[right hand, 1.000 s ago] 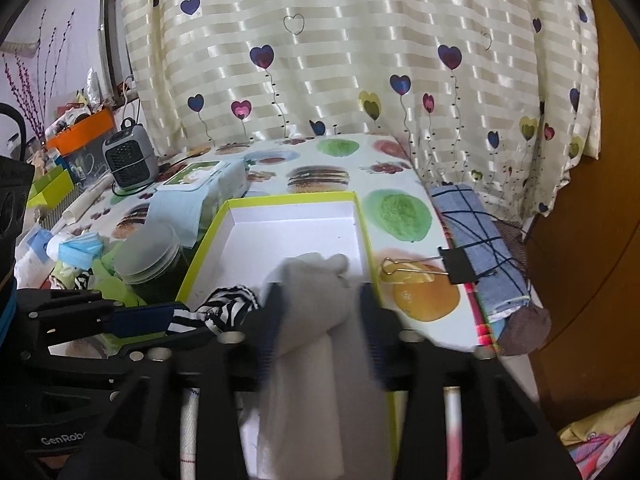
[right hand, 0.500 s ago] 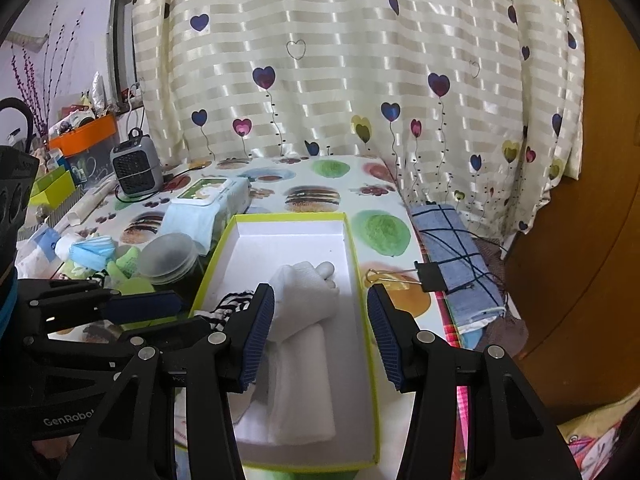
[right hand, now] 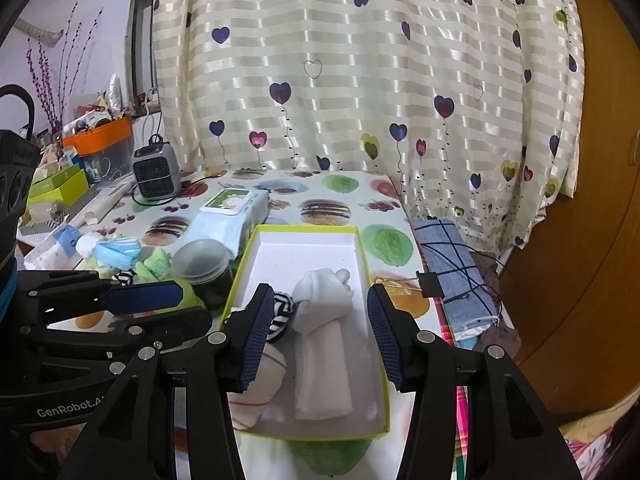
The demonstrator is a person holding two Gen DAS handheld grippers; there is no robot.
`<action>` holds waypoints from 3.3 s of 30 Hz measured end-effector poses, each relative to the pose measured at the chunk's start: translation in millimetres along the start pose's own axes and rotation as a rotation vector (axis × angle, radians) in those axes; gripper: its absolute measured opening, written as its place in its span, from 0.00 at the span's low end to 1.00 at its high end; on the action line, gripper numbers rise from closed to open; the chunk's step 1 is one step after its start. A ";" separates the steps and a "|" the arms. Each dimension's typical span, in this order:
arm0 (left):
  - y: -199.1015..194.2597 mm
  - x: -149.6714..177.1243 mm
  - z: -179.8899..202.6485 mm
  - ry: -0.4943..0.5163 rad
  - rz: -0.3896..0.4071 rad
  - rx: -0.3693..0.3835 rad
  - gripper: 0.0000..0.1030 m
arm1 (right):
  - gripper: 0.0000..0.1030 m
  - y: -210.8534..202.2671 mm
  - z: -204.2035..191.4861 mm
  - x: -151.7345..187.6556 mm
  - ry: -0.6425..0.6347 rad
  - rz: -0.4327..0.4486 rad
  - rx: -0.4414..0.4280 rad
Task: Organize soft objects
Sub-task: 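Open both tools to drop the sock and glove into the box, withdraw, then move both tools from the box over to the pile of soft items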
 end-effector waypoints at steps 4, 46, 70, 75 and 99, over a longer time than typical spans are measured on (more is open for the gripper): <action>-7.7 2.6 -3.2 -0.013 0.009 -0.002 0.34 | 0.48 -7.6 -5.8 1.1 0.001 0.007 -0.015; -43.0 71.1 -134.6 -0.295 -0.001 -0.137 0.42 | 0.53 4.5 -105.9 17.9 -0.058 -0.054 -0.304; 38.2 70.4 -164.5 -0.382 -0.122 -0.089 0.43 | 0.53 36.2 -105.2 9.4 -0.064 -0.088 -0.299; 43.3 65.7 -165.4 -0.379 -0.109 -0.103 0.43 | 0.53 38.5 -103.7 8.4 -0.062 -0.089 -0.301; -21.7 84.2 -183.3 -0.386 0.002 -0.139 0.07 | 0.52 44.1 -139.4 4.7 -0.120 -0.097 -0.334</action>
Point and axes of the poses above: each gripper's, at about its wrist camera, not at the fingertips, and y roughly the way its jaws point, z to its right, x to its underside, the point moved 6 cm from there along y, roughly the way its jaws point
